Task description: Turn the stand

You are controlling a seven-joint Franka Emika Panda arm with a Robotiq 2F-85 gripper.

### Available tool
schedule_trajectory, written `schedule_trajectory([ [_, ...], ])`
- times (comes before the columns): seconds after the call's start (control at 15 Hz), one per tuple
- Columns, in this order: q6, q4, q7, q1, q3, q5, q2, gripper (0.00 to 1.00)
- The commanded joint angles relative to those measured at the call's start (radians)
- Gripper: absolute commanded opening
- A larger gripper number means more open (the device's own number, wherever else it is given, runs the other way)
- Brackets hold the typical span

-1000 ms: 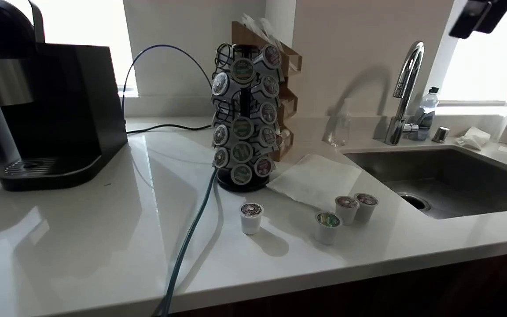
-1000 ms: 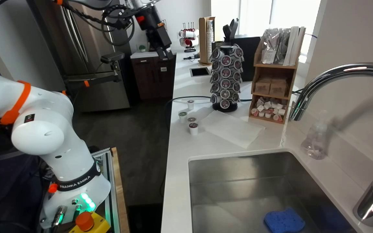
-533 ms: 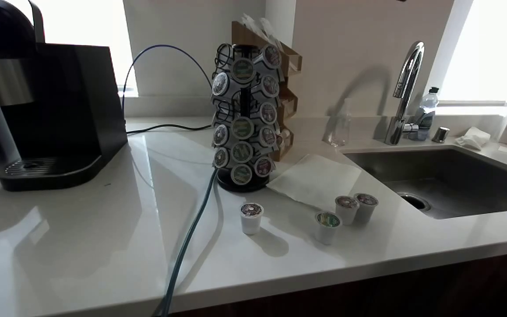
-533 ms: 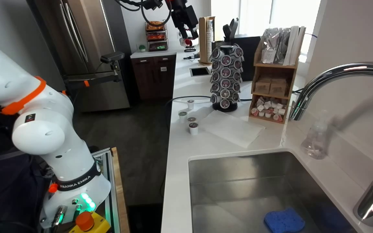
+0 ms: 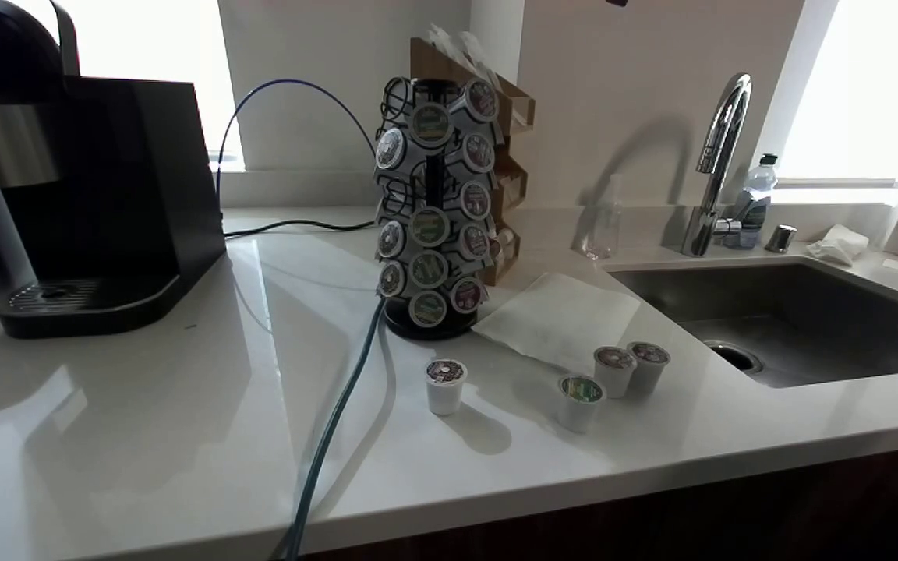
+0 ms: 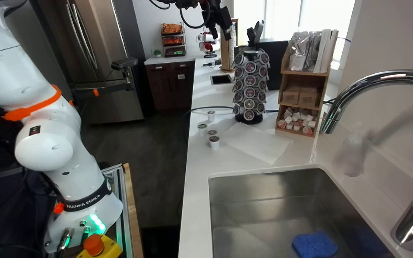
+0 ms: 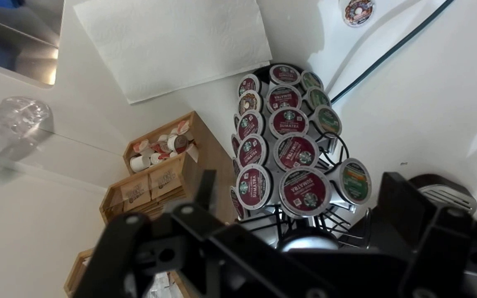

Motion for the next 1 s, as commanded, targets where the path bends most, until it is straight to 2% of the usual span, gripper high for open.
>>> schedule_trajectory([
  [0.0, -0.003, 0.005, 0.003, 0.016, -0.014, -0.004, 0.002, 1.0],
  [0.13, -0.003, 0.008, 0.003, 0.016, -0.014, -0.004, 0.002, 1.0],
  [0.6, 0.153, 0.114, -0.058, 0.033, -0.012, -0.05, 0.135, 1.0],
  [0.67, 0.176, 0.131, -0.064, 0.035, -0.013, -0.05, 0.158, 0.75],
  [0.73, 0.188, 0.148, -0.058, 0.036, -0.013, -0.059, 0.18, 0.74],
  [0.8, 0.197, 0.17, -0.062, 0.041, -0.014, -0.051, 0.206, 0.68],
  [0.93, 0.204, 0.213, -0.053, 0.05, -0.013, -0.061, 0.257, 0.5],
])
